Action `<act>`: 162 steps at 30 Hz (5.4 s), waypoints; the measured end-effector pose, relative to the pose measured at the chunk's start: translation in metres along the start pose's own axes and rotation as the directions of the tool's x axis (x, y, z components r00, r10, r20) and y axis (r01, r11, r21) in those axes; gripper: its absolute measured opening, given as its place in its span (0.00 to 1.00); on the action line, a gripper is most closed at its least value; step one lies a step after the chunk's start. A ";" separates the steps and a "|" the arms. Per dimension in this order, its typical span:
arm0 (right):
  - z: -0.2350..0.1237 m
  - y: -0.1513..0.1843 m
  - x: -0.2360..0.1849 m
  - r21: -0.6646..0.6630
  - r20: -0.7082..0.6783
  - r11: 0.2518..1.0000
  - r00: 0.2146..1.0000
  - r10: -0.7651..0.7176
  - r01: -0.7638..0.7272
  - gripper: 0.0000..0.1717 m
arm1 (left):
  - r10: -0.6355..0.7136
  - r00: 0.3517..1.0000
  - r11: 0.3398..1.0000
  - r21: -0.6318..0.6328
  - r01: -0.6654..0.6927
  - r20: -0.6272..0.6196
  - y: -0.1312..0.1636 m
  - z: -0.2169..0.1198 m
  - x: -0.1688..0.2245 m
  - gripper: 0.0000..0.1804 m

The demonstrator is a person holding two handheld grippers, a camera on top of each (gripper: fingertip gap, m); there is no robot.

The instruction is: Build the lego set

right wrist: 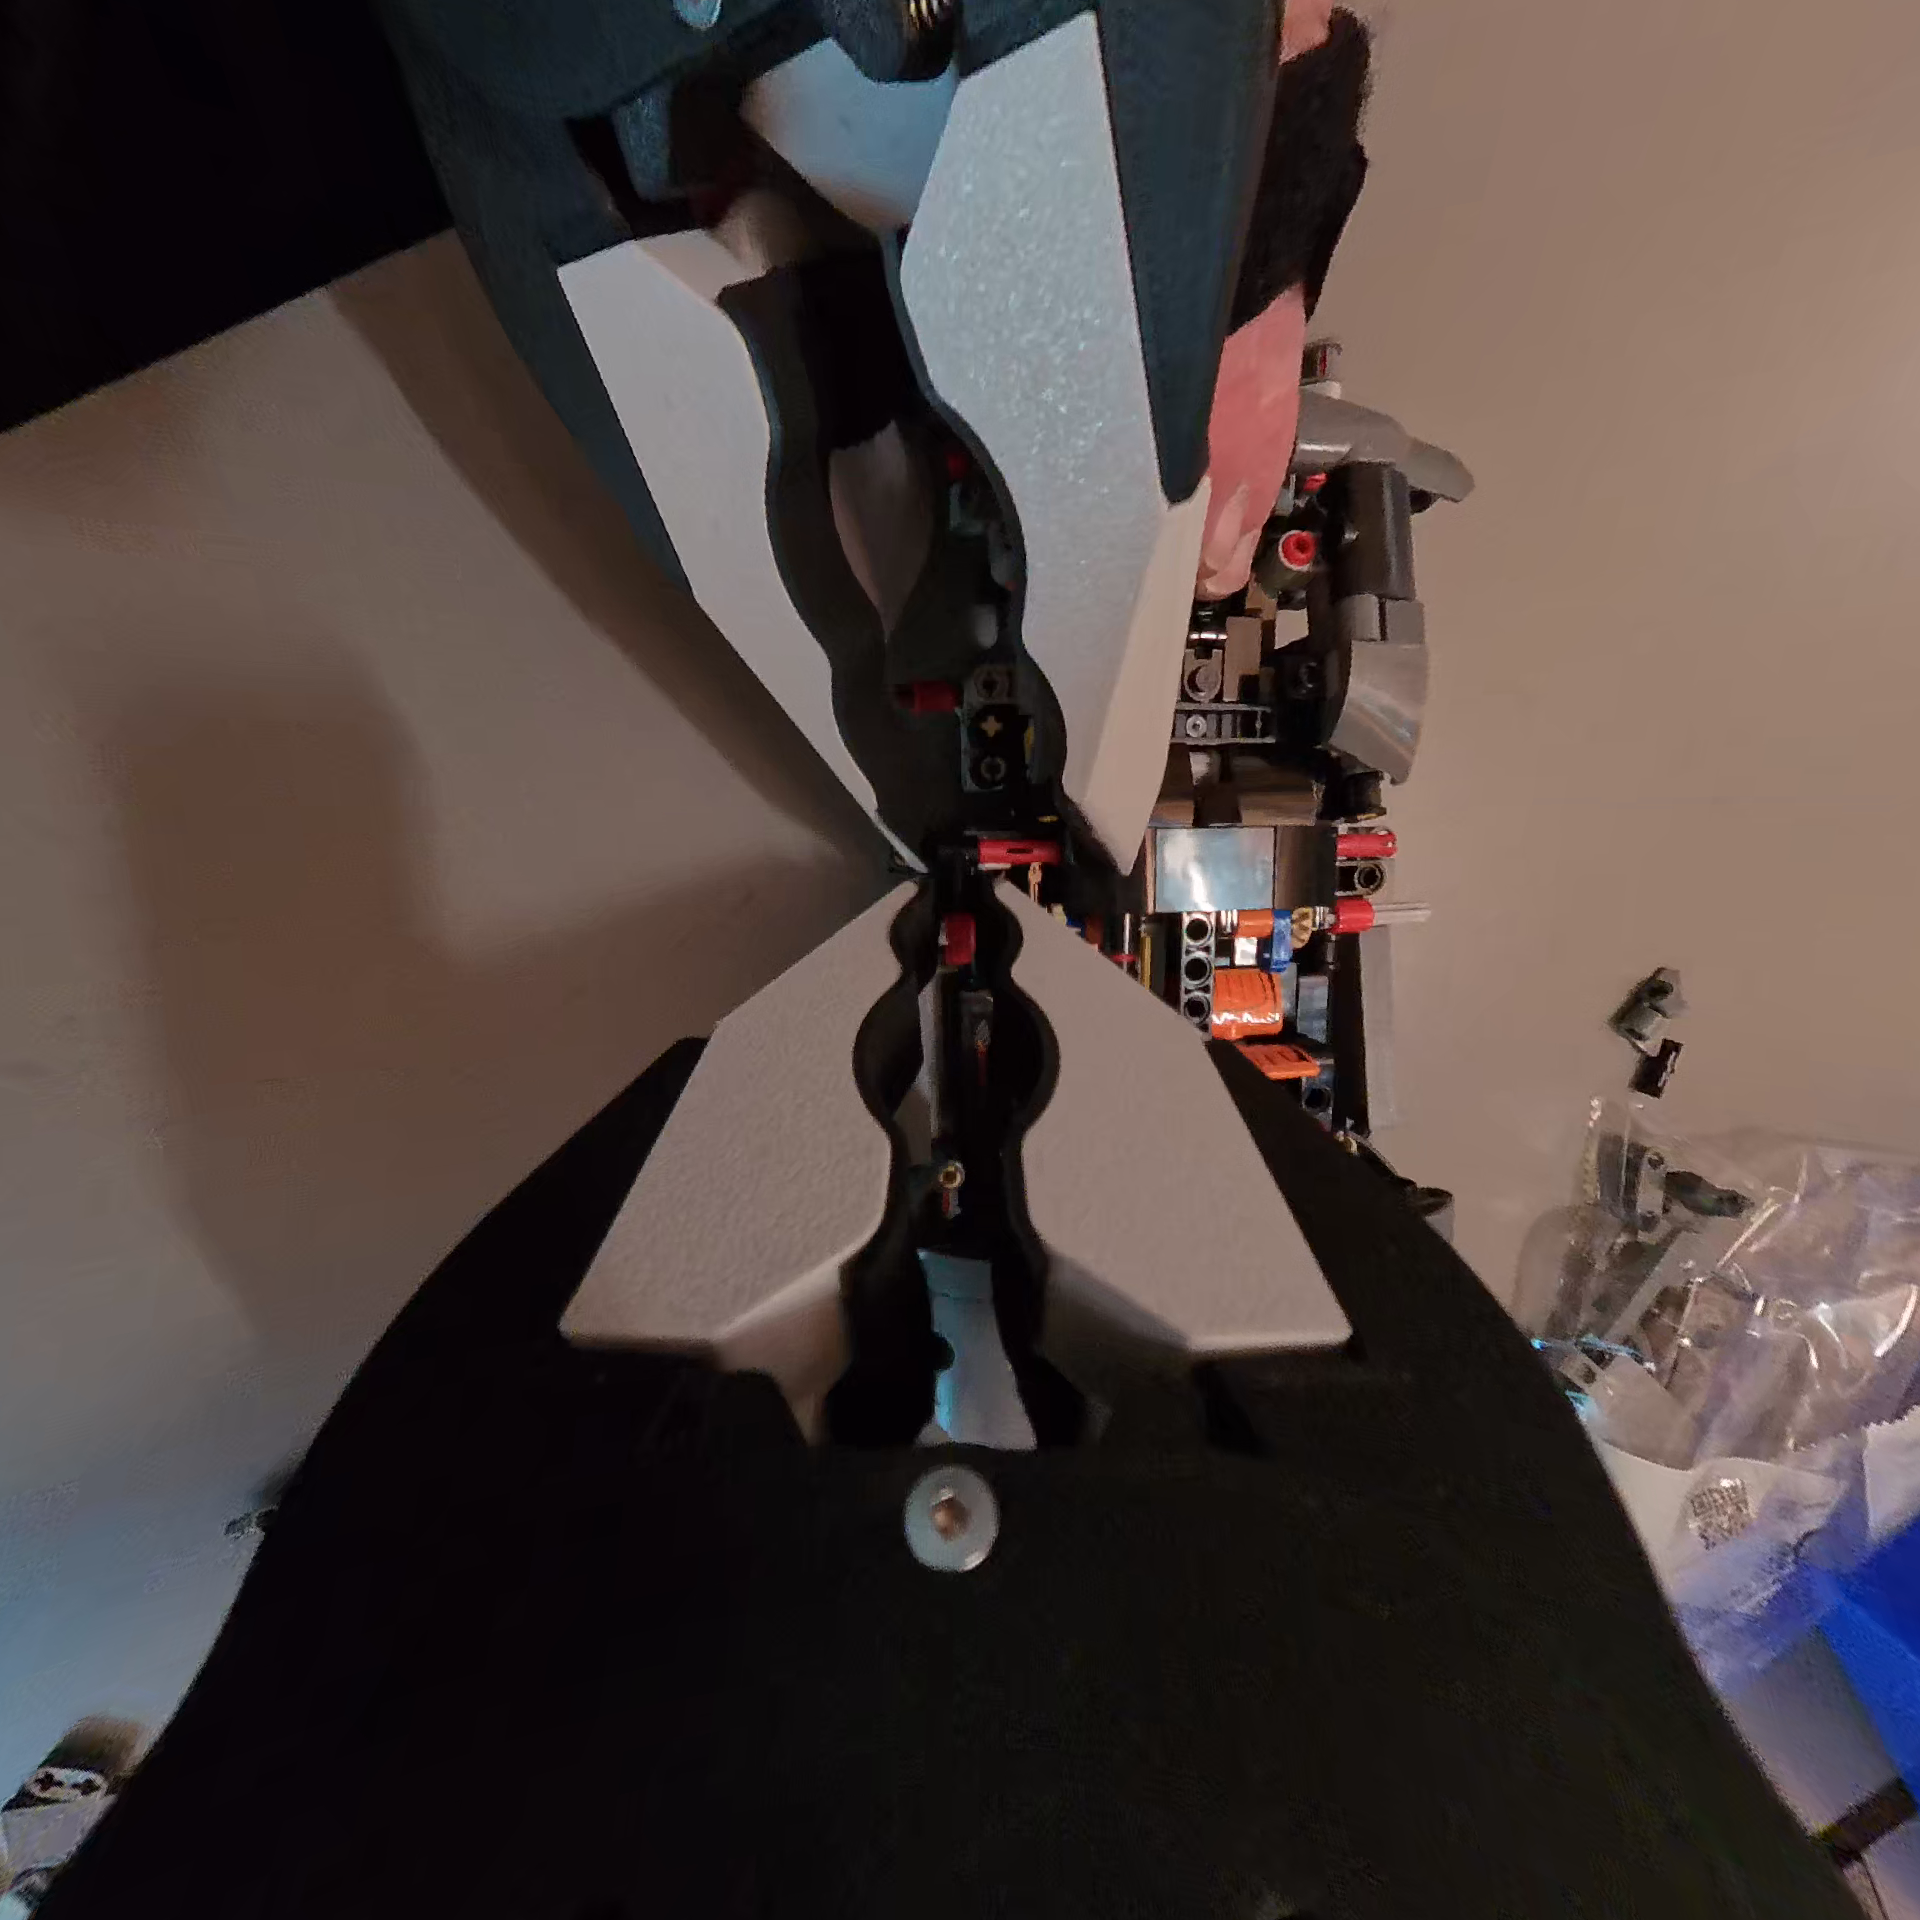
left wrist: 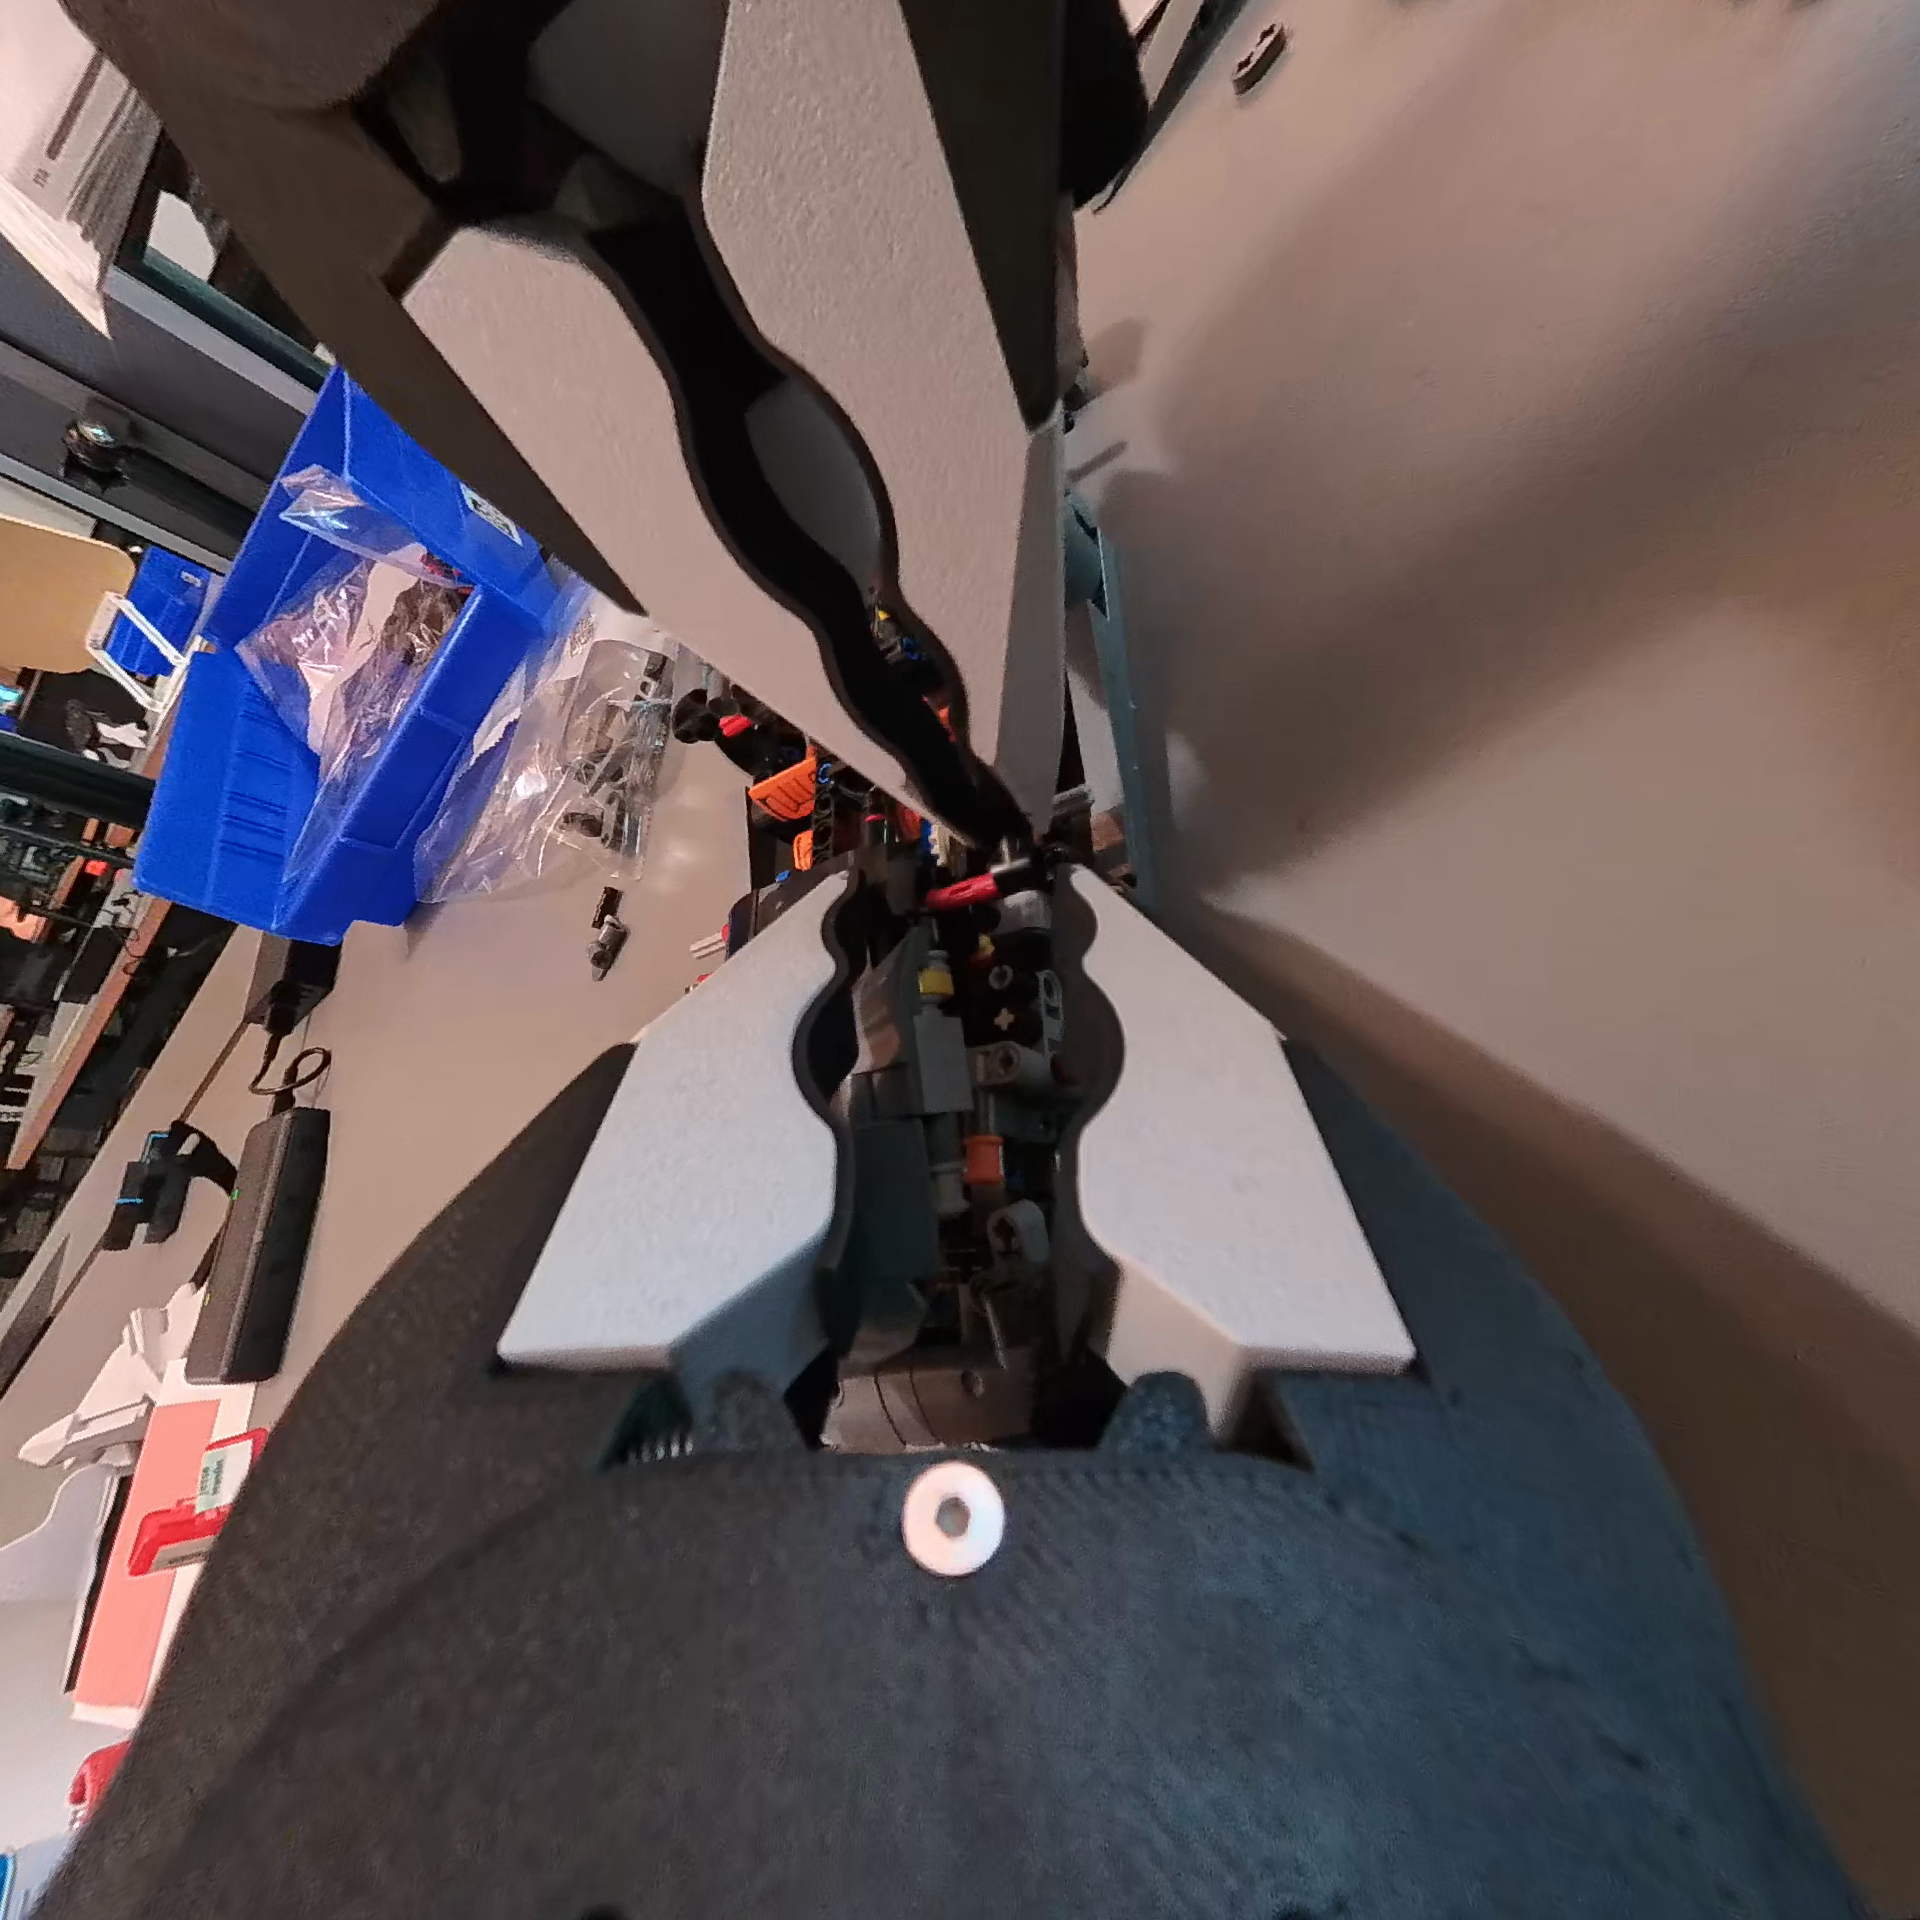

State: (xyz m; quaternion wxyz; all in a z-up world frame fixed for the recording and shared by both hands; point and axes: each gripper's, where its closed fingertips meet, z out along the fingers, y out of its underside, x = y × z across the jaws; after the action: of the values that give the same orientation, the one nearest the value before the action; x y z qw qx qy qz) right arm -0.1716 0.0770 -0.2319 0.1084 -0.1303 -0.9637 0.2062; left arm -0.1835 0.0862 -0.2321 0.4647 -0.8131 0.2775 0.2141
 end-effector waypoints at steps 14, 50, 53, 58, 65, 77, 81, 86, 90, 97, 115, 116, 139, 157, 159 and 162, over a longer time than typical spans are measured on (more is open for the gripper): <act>0.002 0.001 0.004 -0.069 -0.032 0.998 0.999 -0.014 0.011 0.02 | -0.007 1.000 1.000 0.021 0.007 -0.017 0.000 -0.001 -0.002 0.17; 0.005 -0.001 0.017 -0.030 -0.053 0.999 0.998 0.041 -0.043 0.02 | -0.095 0.990 0.984 -0.163 0.077 -0.108 0.015 0.008 -0.025 0.48; 0.005 -0.002 0.020 -0.008 -0.046 0.998 0.997 0.060 -0.060 0.02 | -0.089 0.988 0.982 -0.179 0.066 -0.123 0.019 0.010 -0.033 0.45; 0.008 -0.003 0.026 0.025 -0.044 0.996 0.995 0.090 -0.089 0.02 | -0.150 0.970 0.978 -0.170 0.118 -0.189 0.026 0.013 -0.033 0.39; 0.008 -0.002 0.034 0.061 -0.054 0.989 0.989 0.135 -0.131 0.01 | -0.121 0.975 0.987 -0.127 0.099 -0.185 0.027 0.016 -0.037 0.34; 0.008 -0.001 0.042 0.077 -0.081 0.979 0.977 0.195 -0.189 0.02 | -0.061 0.981 0.994 -0.103 0.043 -0.185 0.028 0.020 -0.041 0.30; 0.009 0.000 0.043 0.071 -0.075 0.974 0.973 0.220 -0.215 0.02 | -0.055 0.982 0.994 -0.099 0.038 -0.181 0.028 0.021 -0.041 0.29; 0.009 0.001 0.043 0.070 -0.075 0.970 0.968 0.239 -0.234 0.02 | -0.050 0.983 0.995 -0.092 0.034 -0.176 0.028 0.021 -0.041 0.30; 0.010 0.000 0.043 0.092 -0.071 0.960 0.960 0.271 -0.264 0.02 | -0.043 0.984 0.996 -0.087 0.028 -0.171 0.028 0.021 -0.041 0.30; 0.009 0.002 0.045 0.063 -0.140 0.966 0.956 0.257 -0.250 0.02 | -0.026 0.986 0.997 -0.069 0.014 -0.166 0.028 0.023 -0.042 0.29; 0.007 0.005 0.050 -0.025 -0.126 0.978 0.971 0.204 -0.209 0.02 | -0.016 0.985 0.999 -0.033 0.010 -0.171 0.028 0.025 -0.045 0.26; 0.007 0.005 0.051 -0.027 -0.124 0.978 0.971 0.204 -0.209 0.02 | -0.016 0.985 0.999 -0.032 0.011 -0.170 0.028 0.025 -0.045 0.26; 0.008 0.006 0.057 0.001 -0.068 0.961 0.959 0.276 -0.277 0.01 | -0.016 0.986 0.999 -0.032 0.010 -0.168 0.029 0.027 -0.049 0.23; -0.002 0.008 0.066 0.023 -0.214 0.969 0.945 0.246 -0.247 0.10 | -0.008 0.993 1.000 0.020 0.010 -0.119 0.025 0.020 -0.053 0.25; -0.008 0.010 0.072 0.025 -0.264 0.974 0.938 0.222 -0.224 0.18 | -0.017 0.994 1.000 0.018 0.019 -0.107 0.027 0.017 -0.057 0.26; -0.007 0.014 0.081 0.023 -0.292 0.975 0.932 0.216 -0.219 0.33 | -0.028 0.994 0.999 0.020 0.030 -0.109 0.028 0.017 -0.057 0.26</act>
State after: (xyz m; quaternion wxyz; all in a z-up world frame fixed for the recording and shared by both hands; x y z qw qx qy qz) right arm -0.2426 0.1159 -0.2190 0.2259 -0.2658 -0.9176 0.1906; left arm -0.2467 0.1034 -0.2234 0.4610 -0.8223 0.2927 0.1598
